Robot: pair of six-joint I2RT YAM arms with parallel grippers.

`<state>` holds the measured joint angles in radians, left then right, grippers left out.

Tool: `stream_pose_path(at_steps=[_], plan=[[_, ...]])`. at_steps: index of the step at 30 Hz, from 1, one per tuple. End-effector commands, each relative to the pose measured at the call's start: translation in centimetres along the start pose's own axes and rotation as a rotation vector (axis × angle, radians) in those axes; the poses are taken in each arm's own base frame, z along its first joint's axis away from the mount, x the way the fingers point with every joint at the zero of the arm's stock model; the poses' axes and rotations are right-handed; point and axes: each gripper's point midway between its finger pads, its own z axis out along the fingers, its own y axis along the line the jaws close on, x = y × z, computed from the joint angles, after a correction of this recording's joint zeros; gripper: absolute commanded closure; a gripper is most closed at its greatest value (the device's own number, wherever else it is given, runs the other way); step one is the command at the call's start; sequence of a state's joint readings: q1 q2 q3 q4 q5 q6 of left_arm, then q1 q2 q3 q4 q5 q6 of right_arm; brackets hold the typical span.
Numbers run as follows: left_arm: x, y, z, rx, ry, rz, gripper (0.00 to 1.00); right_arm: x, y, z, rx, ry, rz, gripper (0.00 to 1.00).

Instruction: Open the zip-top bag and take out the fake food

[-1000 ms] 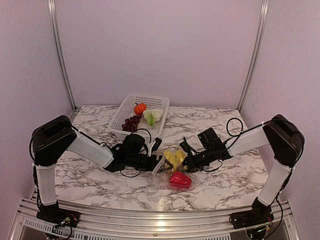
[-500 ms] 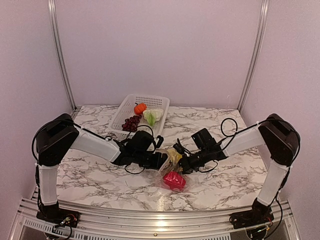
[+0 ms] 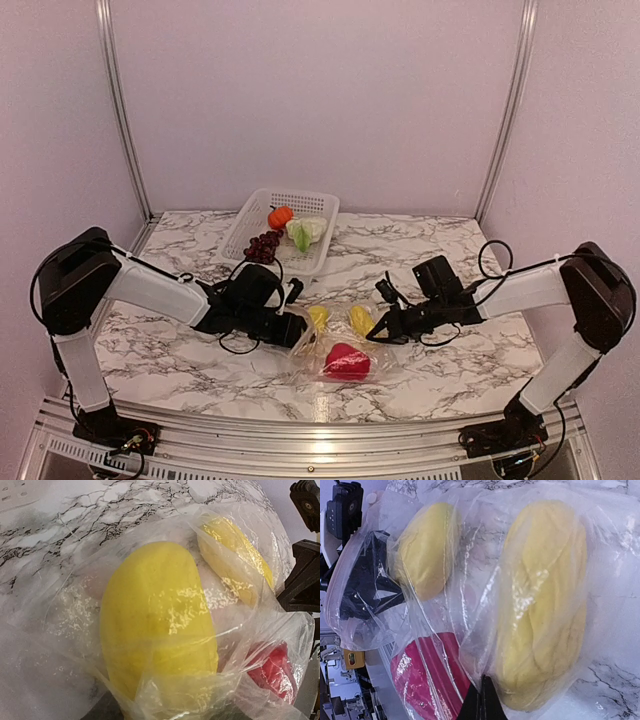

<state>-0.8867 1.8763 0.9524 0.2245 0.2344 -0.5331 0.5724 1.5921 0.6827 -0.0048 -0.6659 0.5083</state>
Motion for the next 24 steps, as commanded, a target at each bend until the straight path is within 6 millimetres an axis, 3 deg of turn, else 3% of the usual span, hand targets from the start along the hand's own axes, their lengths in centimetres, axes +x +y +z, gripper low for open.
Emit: stream_pose_path(at_steps=[1, 7, 13, 20, 24], plan=[[1.4, 1.1, -2.2, -0.018, 0.038, 0.02, 0.7, -0.4, -0.5, -1.2, 0.044, -0.044, 0.018, 1.0], [1.3, 0.3, -3.8, 0.003, 0.04, 0.046, 0.74, -1.2, -1.0, -2.4, 0.084, -0.109, 0.028, 1.0], [1.8, -0.4, -5.0, 0.036, 0.059, 0.059, 0.69, -2.2, -1.5, -3.5, 0.13, -0.178, 0.04, 1.0], [4.6, 2.8, -3.9, -0.072, 0.14, 0.082, 0.63, -2.1, -1.9, -3.4, 0.127, -0.181, 0.067, 1.0], [5.2, 3.7, -2.8, -0.103, 0.172, 0.099, 0.61, -2.7, -1.4, -3.3, 0.104, -0.2, 0.058, 1.0]])
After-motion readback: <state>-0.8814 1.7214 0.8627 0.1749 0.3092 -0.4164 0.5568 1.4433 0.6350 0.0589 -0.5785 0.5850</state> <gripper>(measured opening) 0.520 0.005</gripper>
